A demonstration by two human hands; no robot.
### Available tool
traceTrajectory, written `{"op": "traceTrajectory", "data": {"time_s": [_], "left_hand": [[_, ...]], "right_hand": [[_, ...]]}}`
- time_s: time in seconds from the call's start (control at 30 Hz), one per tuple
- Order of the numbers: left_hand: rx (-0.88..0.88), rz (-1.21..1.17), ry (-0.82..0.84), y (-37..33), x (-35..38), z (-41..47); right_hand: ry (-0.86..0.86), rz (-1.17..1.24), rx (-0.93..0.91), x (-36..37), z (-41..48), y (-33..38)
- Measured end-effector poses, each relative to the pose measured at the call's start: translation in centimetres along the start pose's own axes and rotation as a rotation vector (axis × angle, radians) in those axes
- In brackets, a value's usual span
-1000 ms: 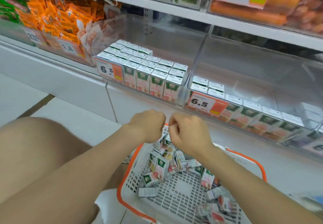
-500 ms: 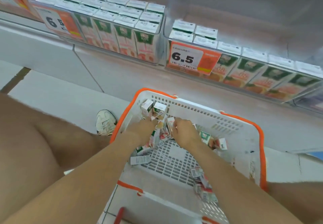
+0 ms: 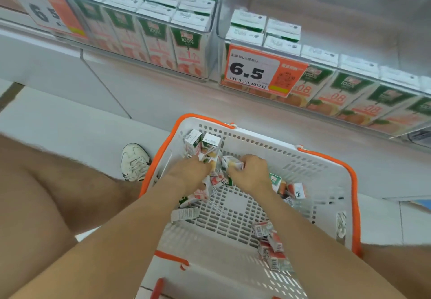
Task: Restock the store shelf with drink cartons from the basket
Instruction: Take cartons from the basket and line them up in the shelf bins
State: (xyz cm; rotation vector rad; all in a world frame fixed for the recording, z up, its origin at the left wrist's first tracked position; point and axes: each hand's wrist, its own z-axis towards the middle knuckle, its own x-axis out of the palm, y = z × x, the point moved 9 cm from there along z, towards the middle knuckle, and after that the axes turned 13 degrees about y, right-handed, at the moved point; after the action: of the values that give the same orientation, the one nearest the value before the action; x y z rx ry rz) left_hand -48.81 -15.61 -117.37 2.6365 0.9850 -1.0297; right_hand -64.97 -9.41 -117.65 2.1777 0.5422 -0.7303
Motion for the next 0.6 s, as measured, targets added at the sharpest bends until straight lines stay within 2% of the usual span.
{"op": "traceTrajectory", "data": {"time_s": [0.07,0.2,0.3,0.37,0.43,0.5,0.6], "left_hand": [[0.01,-0.183,-0.039,0.1,-0.6,-0.3],[0.113,-0.625,-0.141,0.4,-2.8,-1.5],[0.173,-0.77,-0.139,0.7,-4.5,-3.5],[0.236,-0.847,-0.139,0.4,-5.9,-5.3],[0.268,-0.863,-0.159,0.1,-7.5,-7.2],[0.274,-0.826,-0.178,-0.2,-9.2,-9.3],[0.334,-0.813,-0.156,-1.0,-11.3,-12.3]], "right_hand": [[-0.019,0.188,-0.013,-1.8,-0.8,0.0],[0.099,0.658,-0.007,-3.5,-2.8,0.1],[0.1,0.994,0.014,-5.0,-5.3,0.8],[0.181,1.151,-0.011,-5.5,-7.1,2.1],[0.307,1.177,-0.098,-6.0,-8.9,3.9],[0.366,1.083,-0.201,-7.2,-10.3,5.4],[0.291,0.764,-0.261,-10.1,-12.6,7.2]]}}
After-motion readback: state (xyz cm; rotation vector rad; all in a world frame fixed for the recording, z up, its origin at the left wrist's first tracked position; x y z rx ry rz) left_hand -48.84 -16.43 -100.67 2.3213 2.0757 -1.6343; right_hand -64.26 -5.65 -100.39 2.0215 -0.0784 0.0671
